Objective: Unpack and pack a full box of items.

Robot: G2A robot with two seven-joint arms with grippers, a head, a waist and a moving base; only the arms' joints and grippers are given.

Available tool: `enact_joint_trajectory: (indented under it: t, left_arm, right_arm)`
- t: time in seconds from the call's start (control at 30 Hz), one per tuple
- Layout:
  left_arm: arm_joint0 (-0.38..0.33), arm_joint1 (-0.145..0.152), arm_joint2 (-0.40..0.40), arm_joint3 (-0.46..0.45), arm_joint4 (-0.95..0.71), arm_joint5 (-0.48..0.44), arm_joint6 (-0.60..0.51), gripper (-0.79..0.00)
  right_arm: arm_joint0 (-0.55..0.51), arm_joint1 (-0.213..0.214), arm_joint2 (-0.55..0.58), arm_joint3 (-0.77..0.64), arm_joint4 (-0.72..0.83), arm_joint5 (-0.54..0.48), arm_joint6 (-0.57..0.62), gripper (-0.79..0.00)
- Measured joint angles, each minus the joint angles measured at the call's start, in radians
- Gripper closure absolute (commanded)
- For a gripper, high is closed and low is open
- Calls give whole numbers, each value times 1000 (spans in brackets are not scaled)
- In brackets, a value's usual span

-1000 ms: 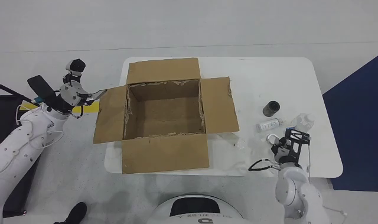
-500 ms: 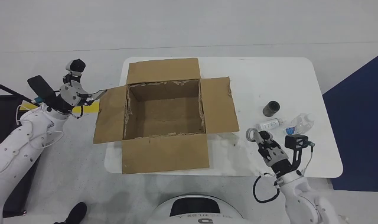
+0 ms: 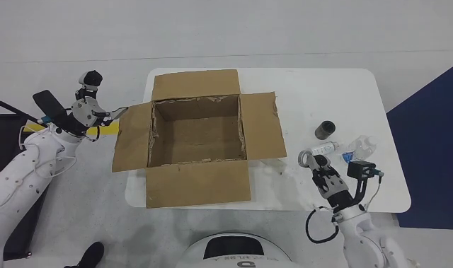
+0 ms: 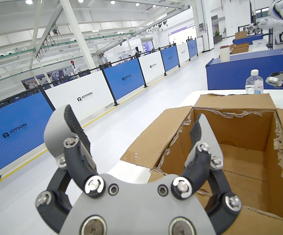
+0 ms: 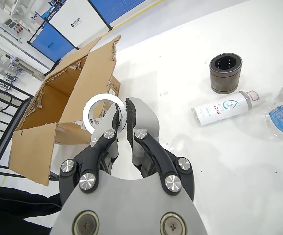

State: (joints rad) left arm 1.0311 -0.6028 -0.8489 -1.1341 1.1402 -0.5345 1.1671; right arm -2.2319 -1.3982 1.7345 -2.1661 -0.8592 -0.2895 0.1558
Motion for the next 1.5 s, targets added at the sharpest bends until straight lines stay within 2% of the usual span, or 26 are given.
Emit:
enact_joint_trajectory:
  t: [0.07,0.2,0.33,0.47,0.57,0.8,0.93,0.97,1.07,1.2,1.27,1.4,1.5]
  left_arm:
    - [0,0,0,0,0,0,0,-785]
    - [0,0,0,0,0,0,0,-785]
    - [0,0,0,0,0,0,0,-785]
    - [0,0,0,0,0,0,0,-785]
    - [0,0,0,0,0,0,0,-785]
    - [0,0,0,0,0,0,0,-785]
    - [0,0,0,0,0,0,0,-785]
    - [0,0,0,0,0,0,0,-785]
    - [0,0,0,0,0,0,0,-785]
    - [0,0,0,0,0,0,0,-785]
    - [0,0,0,0,0,0,0,-785]
    - [0,0,0,0,0,0,0,-785]
    - [0,0,0,0,0,0,0,-785]
  right_arm:
    - [8,1,-6,0,18,-21,1,0]
    - [43,10,-35,-27,30,-141,40,0]
    - [164,16,-171,-64,-52,-154,199,0]
    - [371,9,-349,0,-136,-44,356,0]
    - [479,1,-461,49,-180,26,391,0]
    - [642,-20,-637,121,-282,208,456,0]
    - [748,-40,-708,205,-345,384,489,0]
    - [785,-48,-728,236,-342,428,505,-68]
    - [848,-61,-768,282,-339,501,522,-172]
    - [867,-68,-789,293,-344,547,523,-283]
    - [866,-69,-791,292,-350,558,523,-311]
    - [827,-63,-771,245,-338,541,502,-317]
    - [743,-48,-718,148,-317,477,436,-332]
